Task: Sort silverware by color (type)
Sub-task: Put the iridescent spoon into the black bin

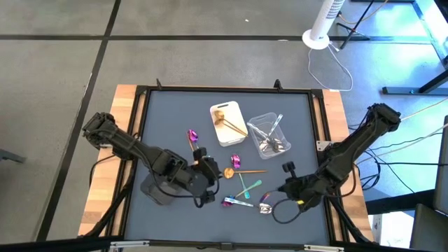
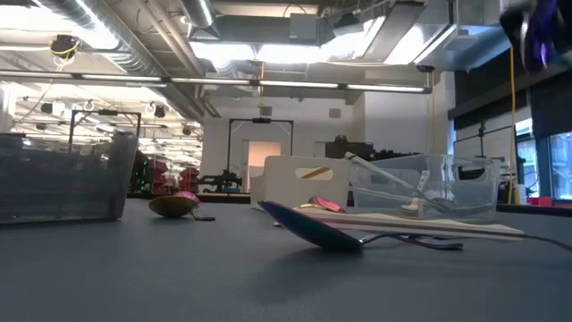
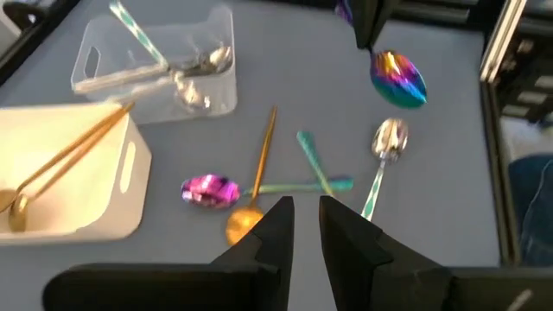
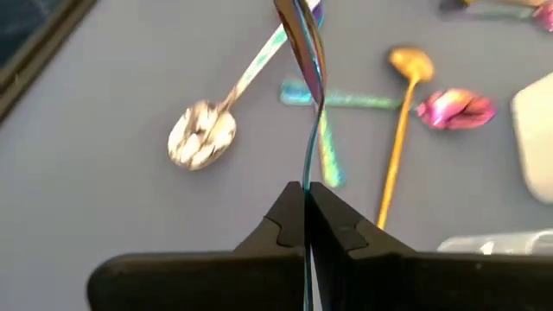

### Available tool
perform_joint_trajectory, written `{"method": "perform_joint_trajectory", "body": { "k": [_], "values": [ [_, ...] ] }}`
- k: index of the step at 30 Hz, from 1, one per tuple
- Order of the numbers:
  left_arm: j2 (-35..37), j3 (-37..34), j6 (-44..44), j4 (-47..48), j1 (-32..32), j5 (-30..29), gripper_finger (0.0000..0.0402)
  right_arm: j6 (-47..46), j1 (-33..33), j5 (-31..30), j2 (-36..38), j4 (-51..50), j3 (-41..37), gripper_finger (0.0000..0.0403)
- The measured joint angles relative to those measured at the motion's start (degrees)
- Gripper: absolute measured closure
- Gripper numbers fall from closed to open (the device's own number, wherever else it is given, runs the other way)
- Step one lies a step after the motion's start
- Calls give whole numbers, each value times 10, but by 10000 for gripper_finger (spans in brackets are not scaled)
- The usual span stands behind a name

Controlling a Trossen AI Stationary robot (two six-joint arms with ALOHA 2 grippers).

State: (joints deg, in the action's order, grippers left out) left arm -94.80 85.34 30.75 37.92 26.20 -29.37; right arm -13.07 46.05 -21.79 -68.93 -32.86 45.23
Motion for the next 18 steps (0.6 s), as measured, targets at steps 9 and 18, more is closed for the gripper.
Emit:
{"method": "perform_joint_trajectory", "body": {
  "k": [9,18],
  "values": [
    [0,0,-80,-72,-23,20,347,24,-42,-66,0,15,47,403],
    [0,0,-140,-80,-42,20,273,117,-105,-83,0,186,47,403]
  ]
}}
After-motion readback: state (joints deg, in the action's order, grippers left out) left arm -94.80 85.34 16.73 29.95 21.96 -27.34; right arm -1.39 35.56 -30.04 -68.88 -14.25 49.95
